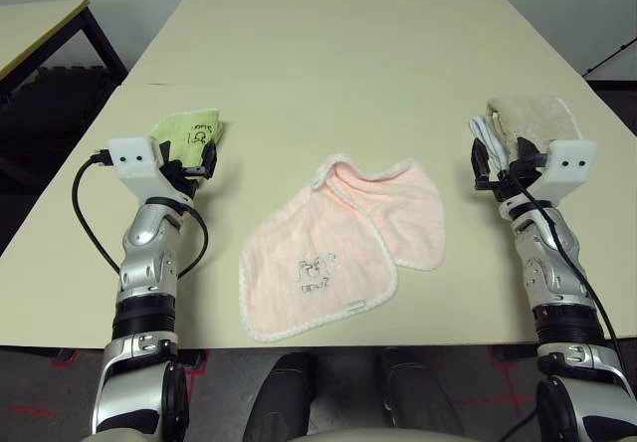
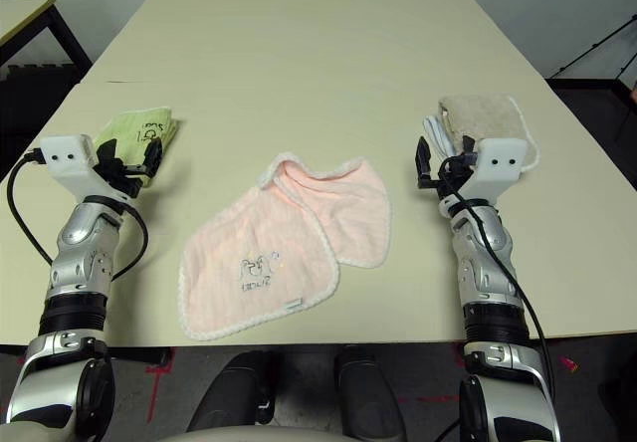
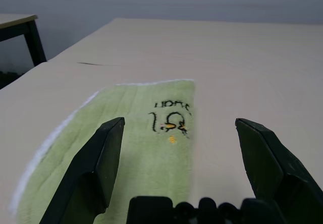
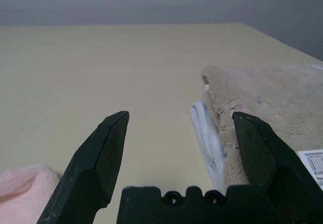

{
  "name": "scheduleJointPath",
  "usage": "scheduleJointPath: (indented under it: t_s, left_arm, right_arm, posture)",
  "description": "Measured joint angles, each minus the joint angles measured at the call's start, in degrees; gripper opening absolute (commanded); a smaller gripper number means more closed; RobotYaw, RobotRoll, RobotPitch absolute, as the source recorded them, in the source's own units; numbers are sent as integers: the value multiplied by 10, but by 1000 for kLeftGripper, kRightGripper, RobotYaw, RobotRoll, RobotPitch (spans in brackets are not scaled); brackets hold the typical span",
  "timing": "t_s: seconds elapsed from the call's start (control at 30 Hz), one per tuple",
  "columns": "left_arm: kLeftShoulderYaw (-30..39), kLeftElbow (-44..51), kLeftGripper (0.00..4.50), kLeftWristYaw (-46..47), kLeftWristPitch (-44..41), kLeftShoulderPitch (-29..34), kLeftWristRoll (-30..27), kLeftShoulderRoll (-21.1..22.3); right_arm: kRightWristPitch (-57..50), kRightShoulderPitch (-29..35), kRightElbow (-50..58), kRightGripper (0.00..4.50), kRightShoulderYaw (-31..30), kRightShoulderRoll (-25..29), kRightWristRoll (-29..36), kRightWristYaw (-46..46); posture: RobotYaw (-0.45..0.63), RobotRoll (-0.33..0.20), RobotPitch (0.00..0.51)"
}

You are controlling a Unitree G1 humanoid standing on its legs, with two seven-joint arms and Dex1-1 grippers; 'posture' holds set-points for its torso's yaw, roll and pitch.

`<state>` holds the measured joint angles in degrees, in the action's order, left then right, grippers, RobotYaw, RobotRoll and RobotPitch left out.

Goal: Fold the towel and set it aside.

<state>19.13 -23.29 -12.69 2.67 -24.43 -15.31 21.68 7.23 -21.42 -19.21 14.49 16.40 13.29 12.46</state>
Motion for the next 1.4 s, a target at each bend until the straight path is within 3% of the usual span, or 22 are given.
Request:
scheduleJointPath:
  t_s: [0.5,1.03,1.4]
  left_arm:
    - [0,-3,4458,-65,-28,-7,-21,25]
    - [-51,-32,4458,-339,-161,-77,-57,136]
    - [-119,-33,4458,-573,-150,-90,-58,182]
  right_arm:
    - [-13,-1,0,4445,0,9,1,1]
    - [-114,-92,-46,4445,-8,75,26,149]
    - [-165,-121,-69,4445,-25,117,28,233]
  posture:
    - [-9,0,97]
    - [14,0,153]
    - [-10,0,169]
